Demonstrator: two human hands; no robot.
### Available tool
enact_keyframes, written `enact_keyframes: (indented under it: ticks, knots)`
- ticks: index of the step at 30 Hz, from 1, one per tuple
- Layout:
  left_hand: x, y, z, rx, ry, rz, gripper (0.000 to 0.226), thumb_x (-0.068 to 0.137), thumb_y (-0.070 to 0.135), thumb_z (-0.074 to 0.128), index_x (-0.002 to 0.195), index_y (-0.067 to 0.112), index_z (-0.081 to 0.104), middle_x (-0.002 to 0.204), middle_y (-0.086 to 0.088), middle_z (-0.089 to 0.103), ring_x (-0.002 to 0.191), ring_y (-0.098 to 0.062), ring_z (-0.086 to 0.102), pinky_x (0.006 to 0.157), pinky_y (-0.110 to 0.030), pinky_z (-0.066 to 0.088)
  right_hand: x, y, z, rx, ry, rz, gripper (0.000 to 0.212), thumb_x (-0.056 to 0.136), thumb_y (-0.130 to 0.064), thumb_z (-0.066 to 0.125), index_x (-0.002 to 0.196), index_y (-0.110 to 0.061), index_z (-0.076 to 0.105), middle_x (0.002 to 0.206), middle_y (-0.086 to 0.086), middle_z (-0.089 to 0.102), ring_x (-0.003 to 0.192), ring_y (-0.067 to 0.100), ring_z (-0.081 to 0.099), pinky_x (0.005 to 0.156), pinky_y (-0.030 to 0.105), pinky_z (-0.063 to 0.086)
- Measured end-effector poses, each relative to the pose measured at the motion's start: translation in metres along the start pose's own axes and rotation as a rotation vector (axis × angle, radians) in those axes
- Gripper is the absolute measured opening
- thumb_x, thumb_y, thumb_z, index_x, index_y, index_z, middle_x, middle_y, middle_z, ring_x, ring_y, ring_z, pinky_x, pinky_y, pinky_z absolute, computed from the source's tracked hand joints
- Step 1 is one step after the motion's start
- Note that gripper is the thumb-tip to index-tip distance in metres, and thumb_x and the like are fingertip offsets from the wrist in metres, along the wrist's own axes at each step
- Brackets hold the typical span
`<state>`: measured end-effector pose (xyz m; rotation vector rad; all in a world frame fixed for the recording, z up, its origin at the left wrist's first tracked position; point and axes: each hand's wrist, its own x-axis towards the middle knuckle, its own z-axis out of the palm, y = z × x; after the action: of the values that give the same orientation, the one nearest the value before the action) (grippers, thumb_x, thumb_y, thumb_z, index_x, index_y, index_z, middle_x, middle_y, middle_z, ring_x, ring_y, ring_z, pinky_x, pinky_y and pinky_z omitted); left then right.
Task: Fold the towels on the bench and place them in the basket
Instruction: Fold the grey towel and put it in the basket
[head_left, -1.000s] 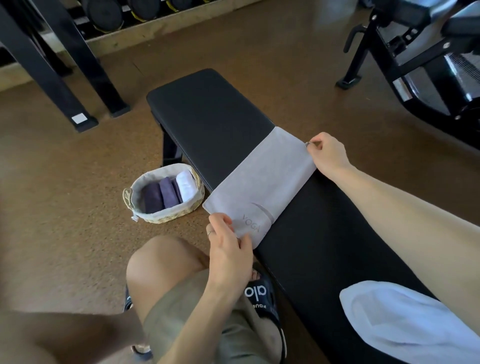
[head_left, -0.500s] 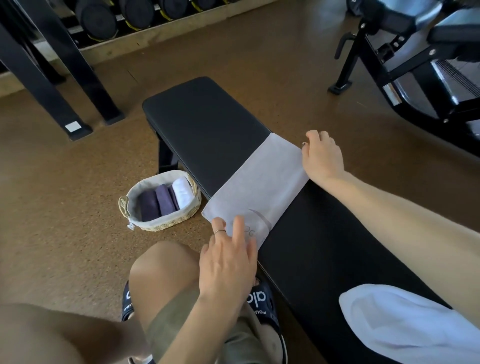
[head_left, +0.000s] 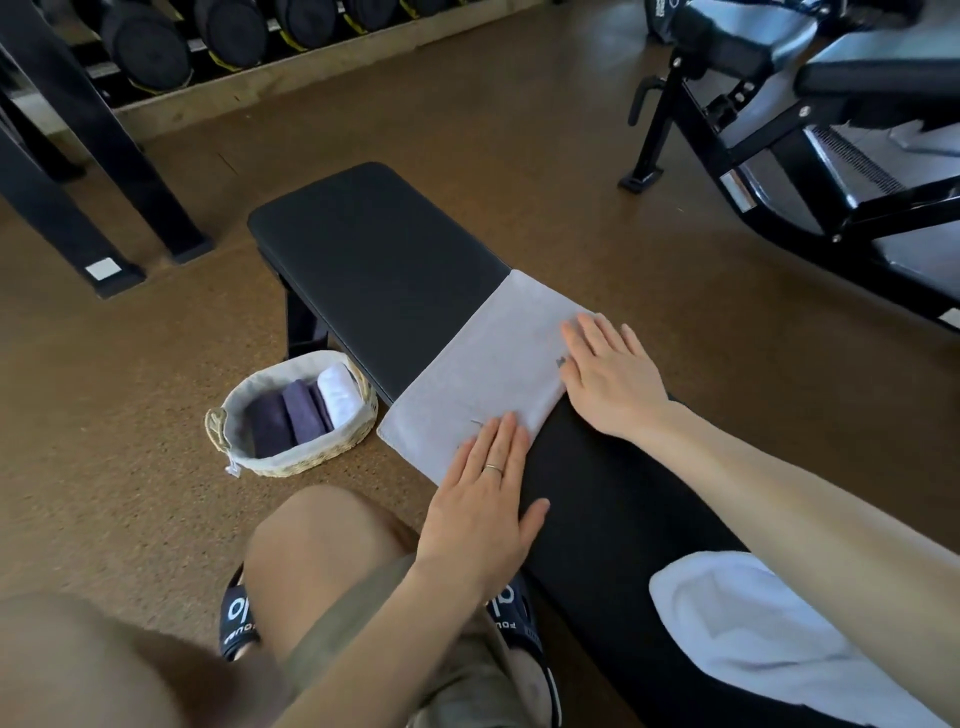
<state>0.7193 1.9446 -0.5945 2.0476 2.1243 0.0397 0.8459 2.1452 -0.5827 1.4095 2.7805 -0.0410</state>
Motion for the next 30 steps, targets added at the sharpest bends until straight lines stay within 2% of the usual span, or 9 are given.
enact_keyframes:
  ticks: [2,5,8,11,14,18,21,27,30]
  knots:
    - [0.0,0.0,-0.001,-0.018,-0.003,-0.001,0.076,0.101,0.057,0.012,0.162,0.016,-0.006,0.169,-0.001,-0.013,0.156,-0.017,-0.014,0.128,-0.041,0.003,-0.003,-0.011,-0.003,0.0,0.01,-0.11,0.062,0.106,-0.041,0.014,0.161,-0.014,0.021,0.168,0.01,0.021,0.155,0.028,0.017,0.125,0.046,0.015]
    - [-0.001,-0.001,-0.004,-0.05,-0.018,0.004,0.076,0.103,0.056,0.021,0.163,0.017,-0.005,0.168,0.0,-0.014,0.156,-0.016,-0.013,0.128,-0.04,0.003,-0.015,-0.017,0.009,0.023,-0.079,-0.304,0.066,0.103,-0.043,0.003,0.164,-0.02,0.011,0.171,0.003,0.008,0.158,0.021,0.003,0.127,0.043,0.007]
    - [-0.001,-0.012,-0.016,-0.073,-0.06,0.071,0.08,0.103,0.057,0.032,0.163,0.02,-0.006,0.168,0.004,-0.017,0.155,-0.012,-0.015,0.127,-0.034,-0.004,-0.008,-0.007,0.01,0.022,-0.037,-0.172,0.07,0.1,-0.044,0.0,0.162,-0.017,0.018,0.17,0.007,0.012,0.158,0.025,0.007,0.126,0.043,0.009]
    - [0.001,-0.045,-0.034,-0.045,-0.125,0.222,0.084,0.097,0.064,0.044,0.163,0.021,0.012,0.171,0.005,0.0,0.156,-0.012,0.0,0.124,-0.025,-0.002,-0.016,-0.03,-0.01,0.073,0.078,-0.1,0.062,0.103,-0.037,0.016,0.155,-0.009,0.033,0.162,0.013,0.032,0.152,0.029,0.026,0.124,0.044,0.019]
    - [0.001,-0.089,-0.048,0.098,-0.075,0.344,0.089,0.08,0.071,0.055,0.155,0.025,0.038,0.166,0.001,0.026,0.151,-0.019,0.026,0.123,-0.034,0.018,-0.053,-0.067,-0.018,0.232,0.117,-0.39,0.051,0.095,-0.023,0.037,0.142,-0.008,0.052,0.145,0.008,0.052,0.137,0.025,0.045,0.12,0.041,0.03]
    - [0.01,-0.118,-0.056,0.195,-0.086,0.355,0.075,0.072,0.033,0.06,0.145,0.036,0.046,0.157,-0.01,0.04,0.141,-0.03,0.043,0.115,-0.043,0.035,-0.095,-0.09,-0.006,0.24,-0.003,-0.465,0.078,0.074,-0.028,0.05,0.148,-0.006,0.045,0.151,0.006,0.046,0.143,0.02,0.039,0.123,0.038,0.025]
    - [0.021,-0.119,-0.052,0.293,-0.092,0.389,0.089,0.066,0.011,0.067,0.144,0.036,0.032,0.156,-0.014,0.039,0.142,-0.032,0.041,0.112,-0.045,0.038,-0.103,-0.095,-0.003,0.18,0.004,-0.397,0.091,0.072,-0.032,0.06,0.155,-0.008,0.032,0.158,0.003,0.036,0.148,0.017,0.029,0.127,0.037,0.017]
    - [0.034,-0.124,-0.049,0.421,0.033,0.511,0.064,0.066,0.005,0.073,0.119,0.021,0.042,0.137,-0.012,0.05,0.117,-0.032,0.055,0.076,-0.042,0.052,-0.117,-0.113,0.003,0.125,0.058,-0.388,0.087,0.075,-0.042,0.066,0.151,-0.013,0.036,0.155,0.005,0.039,0.147,0.023,0.032,0.126,0.042,0.021]
    - [0.037,-0.125,-0.049,0.491,0.08,0.559,0.045,0.077,0.01,0.068,0.113,0.018,0.042,0.131,-0.013,0.049,0.108,-0.031,0.056,0.066,-0.04,0.049,-0.118,-0.123,0.014,0.07,0.083,-0.317,0.083,0.075,-0.029,0.074,0.149,-0.012,0.04,0.151,0.007,0.044,0.144,0.026,0.038,0.125,0.042,0.024]
